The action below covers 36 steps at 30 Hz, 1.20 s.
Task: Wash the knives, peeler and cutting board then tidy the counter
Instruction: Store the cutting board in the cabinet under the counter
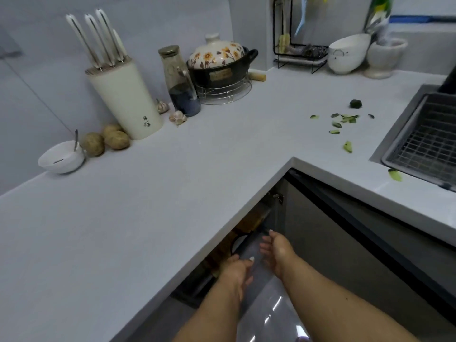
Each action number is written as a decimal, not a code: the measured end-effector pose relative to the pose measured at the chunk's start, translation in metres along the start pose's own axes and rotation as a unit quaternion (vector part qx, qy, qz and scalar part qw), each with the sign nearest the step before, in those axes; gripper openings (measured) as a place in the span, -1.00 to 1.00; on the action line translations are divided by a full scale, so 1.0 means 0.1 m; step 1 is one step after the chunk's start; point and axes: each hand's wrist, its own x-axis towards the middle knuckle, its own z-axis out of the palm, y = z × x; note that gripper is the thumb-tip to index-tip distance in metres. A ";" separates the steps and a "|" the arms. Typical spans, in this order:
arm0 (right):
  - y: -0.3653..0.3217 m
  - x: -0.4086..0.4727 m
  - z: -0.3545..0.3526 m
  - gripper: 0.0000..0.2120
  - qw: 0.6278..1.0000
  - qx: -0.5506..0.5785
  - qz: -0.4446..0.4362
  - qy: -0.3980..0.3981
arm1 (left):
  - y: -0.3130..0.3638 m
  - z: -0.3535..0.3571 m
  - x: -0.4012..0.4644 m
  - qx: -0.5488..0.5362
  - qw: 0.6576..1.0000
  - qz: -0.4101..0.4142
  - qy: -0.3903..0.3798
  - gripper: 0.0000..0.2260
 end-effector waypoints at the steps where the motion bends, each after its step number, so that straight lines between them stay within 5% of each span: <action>1: -0.06 -0.08 -0.02 -0.73 1.000 -0.009 -0.021 0.010 | 0.04 0.03 -0.11 0.008 1.000 0.008 -0.010 -0.53; 4: -0.26 -0.32 -0.13 -0.78 0.985 -0.093 -0.130 0.068 | 0.14 0.18 -0.35 0.048 0.998 0.028 -0.039 -0.52; 10: -0.66 -0.99 -0.63 -0.81 0.850 -0.298 -0.335 0.275 | 0.31 0.51 -0.75 0.086 0.989 0.071 -0.092 -0.57; 15: -0.81 -1.14 -1.14 -0.55 0.793 -0.441 -0.207 0.366 | 0.38 0.70 -1.01 0.116 0.979 0.087 -0.141 -0.61; 18: -0.80 -1.17 -1.31 -0.48 0.797 -0.501 -0.100 0.323 | 0.39 0.75 -1.08 0.125 0.976 0.093 -0.153 -0.65; 29: -0.73 -1.47 -0.89 -0.45 0.855 -0.480 -0.039 0.195 | 0.43 0.58 -1.42 0.161 0.969 0.087 -0.167 -0.80; 34: -0.53 -1.64 -0.43 -0.42 0.965 -0.260 0.005 0.028 | 0.44 0.32 -1.60 0.172 0.969 0.018 -0.179 -0.83; 36: -0.47 -1.72 -0.31 -0.37 0.978 -0.196 0.062 -0.039 | 0.42 0.23 -1.62 0.207 0.959 -0.005 -0.194 -0.80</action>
